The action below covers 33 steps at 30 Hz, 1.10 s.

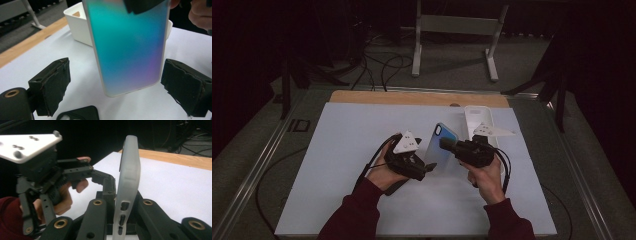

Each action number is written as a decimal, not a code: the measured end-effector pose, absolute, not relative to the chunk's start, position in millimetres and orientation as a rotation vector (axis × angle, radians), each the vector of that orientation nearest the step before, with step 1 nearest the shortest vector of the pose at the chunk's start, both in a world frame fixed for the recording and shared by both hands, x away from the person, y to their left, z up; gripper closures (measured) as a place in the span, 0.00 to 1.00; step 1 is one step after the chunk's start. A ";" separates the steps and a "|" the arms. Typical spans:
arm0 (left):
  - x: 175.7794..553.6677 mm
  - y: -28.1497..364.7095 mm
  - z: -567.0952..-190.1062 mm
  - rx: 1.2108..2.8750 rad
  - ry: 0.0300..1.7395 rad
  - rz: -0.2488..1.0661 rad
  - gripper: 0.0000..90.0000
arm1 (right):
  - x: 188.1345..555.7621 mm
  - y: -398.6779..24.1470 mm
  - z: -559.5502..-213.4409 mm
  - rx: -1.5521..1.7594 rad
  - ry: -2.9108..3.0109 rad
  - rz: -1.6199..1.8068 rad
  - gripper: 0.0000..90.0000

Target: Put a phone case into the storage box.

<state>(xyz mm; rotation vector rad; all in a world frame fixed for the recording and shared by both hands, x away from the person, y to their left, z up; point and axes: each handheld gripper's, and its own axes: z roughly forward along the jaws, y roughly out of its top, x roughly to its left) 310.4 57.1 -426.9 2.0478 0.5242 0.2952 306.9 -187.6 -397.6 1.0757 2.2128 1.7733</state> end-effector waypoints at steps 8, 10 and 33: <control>309.5 56.3 -432.2 2.061 0.460 0.172 0.12 | 299.4 -187.5 -392.2 0.955 2.240 1.840 0.92; 308.5 55.0 -432.6 2.062 0.443 0.157 0.13 | 298.4 -186.2 -391.4 0.920 2.249 1.846 0.92; 309.9 61.7 -432.3 2.003 0.353 0.028 0.57 | 295.3 -191.9 -389.1 0.798 2.228 1.943 0.91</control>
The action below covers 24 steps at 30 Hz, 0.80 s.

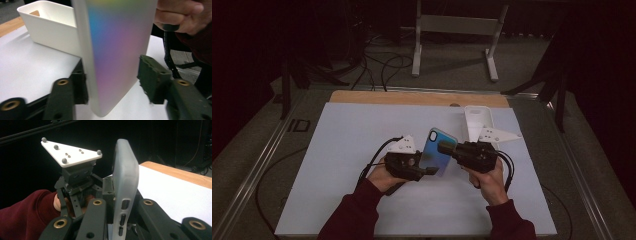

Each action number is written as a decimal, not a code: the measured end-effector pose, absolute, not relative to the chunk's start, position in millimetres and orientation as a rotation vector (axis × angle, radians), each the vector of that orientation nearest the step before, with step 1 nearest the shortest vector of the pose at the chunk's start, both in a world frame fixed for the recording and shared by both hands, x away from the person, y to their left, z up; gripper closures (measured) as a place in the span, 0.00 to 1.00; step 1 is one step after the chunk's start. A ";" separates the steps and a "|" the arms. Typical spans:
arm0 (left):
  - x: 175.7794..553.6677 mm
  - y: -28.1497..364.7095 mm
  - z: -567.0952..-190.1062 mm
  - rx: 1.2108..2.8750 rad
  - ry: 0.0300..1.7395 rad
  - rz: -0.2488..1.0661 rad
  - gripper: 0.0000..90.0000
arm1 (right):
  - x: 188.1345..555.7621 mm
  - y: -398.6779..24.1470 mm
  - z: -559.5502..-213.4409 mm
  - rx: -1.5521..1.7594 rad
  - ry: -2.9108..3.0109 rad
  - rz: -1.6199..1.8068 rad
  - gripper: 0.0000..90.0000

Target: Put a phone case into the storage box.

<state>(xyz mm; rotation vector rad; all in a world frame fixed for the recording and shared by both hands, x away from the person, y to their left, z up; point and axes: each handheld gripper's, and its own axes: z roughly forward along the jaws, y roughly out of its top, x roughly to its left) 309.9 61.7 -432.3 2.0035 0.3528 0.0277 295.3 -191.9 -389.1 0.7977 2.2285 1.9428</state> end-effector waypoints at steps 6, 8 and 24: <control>310.2 62.5 -435.4 2.010 0.347 0.031 0.66 | 295.6 -193.1 -388.4 0.761 2.261 1.888 0.88; 309.5 63.7 -437.0 2.014 0.331 0.029 0.74 | 297.7 -193.5 -388.5 0.765 2.274 1.846 0.77; 307.7 64.9 -435.5 2.011 0.336 0.098 0.90 | 301.2 -184.3 -390.4 0.826 2.307 1.666 0.35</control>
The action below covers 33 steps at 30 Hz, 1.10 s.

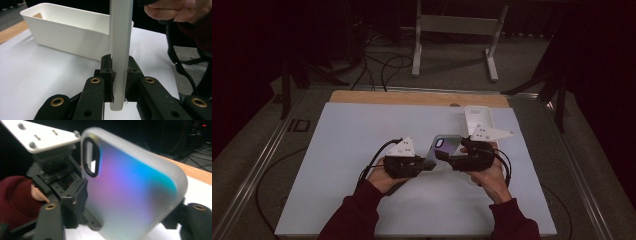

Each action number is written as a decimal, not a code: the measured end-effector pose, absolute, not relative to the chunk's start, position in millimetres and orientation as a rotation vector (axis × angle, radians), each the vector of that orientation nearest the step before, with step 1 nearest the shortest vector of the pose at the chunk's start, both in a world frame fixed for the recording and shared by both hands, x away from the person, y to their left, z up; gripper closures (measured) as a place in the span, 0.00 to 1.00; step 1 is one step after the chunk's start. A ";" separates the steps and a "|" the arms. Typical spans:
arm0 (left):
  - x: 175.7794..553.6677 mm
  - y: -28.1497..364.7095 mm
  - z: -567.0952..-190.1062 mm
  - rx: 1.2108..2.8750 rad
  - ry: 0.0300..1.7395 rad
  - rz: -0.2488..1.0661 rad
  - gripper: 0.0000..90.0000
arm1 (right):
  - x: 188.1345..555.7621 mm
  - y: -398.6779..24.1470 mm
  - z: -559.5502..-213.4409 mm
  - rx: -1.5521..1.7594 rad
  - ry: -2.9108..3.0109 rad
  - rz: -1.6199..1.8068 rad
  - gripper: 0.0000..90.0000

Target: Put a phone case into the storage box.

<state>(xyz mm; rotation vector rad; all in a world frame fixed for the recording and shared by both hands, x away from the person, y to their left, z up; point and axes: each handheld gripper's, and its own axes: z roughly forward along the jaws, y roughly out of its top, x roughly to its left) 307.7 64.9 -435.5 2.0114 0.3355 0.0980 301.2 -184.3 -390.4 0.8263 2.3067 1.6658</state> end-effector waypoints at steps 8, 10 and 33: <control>307.5 67.7 -432.8 2.007 0.367 0.148 0.90 | 301.9 -187.7 -391.8 0.896 2.249 1.604 0.22; 307.8 67.6 -433.1 2.006 0.382 0.162 0.90 | 301.4 -188.7 -391.5 0.909 2.237 1.587 0.20; 305.5 67.7 -433.7 1.990 0.493 0.245 0.90 | 289.8 -184.2 -388.4 1.008 2.097 1.565 0.13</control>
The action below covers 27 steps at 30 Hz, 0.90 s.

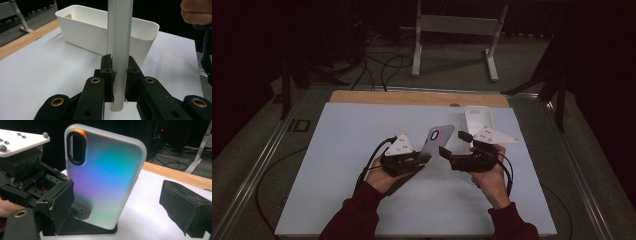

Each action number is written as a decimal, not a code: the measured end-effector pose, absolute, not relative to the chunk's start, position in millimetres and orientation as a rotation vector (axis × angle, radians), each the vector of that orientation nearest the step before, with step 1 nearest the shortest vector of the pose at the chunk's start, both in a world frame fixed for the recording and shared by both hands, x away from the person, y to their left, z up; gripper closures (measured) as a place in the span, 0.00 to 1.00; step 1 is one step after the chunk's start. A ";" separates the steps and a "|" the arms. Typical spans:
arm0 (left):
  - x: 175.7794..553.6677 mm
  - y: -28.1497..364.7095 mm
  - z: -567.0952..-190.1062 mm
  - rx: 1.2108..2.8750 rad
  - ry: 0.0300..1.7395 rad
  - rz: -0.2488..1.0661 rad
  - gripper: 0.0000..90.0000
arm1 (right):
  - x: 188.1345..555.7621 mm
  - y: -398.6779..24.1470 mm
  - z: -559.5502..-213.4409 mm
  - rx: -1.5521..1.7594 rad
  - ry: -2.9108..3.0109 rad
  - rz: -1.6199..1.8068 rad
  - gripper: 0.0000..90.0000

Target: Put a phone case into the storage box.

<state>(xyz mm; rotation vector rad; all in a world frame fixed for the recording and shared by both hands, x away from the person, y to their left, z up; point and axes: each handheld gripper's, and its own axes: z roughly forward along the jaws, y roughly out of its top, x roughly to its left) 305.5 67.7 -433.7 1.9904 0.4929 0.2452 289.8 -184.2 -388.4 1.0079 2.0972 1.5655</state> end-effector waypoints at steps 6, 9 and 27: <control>303.8 65.2 -434.2 1.983 0.516 0.262 0.90 | 288.0 -179.0 -384.3 1.012 2.049 1.582 0.13; 302.9 62.8 -435.5 1.985 0.519 0.260 0.90 | 287.4 -176.2 -381.1 1.016 2.032 1.591 0.14; 297.4 48.7 -439.3 1.970 0.525 0.280 0.90 | 290.7 -164.2 -377.3 1.118 1.954 1.636 0.16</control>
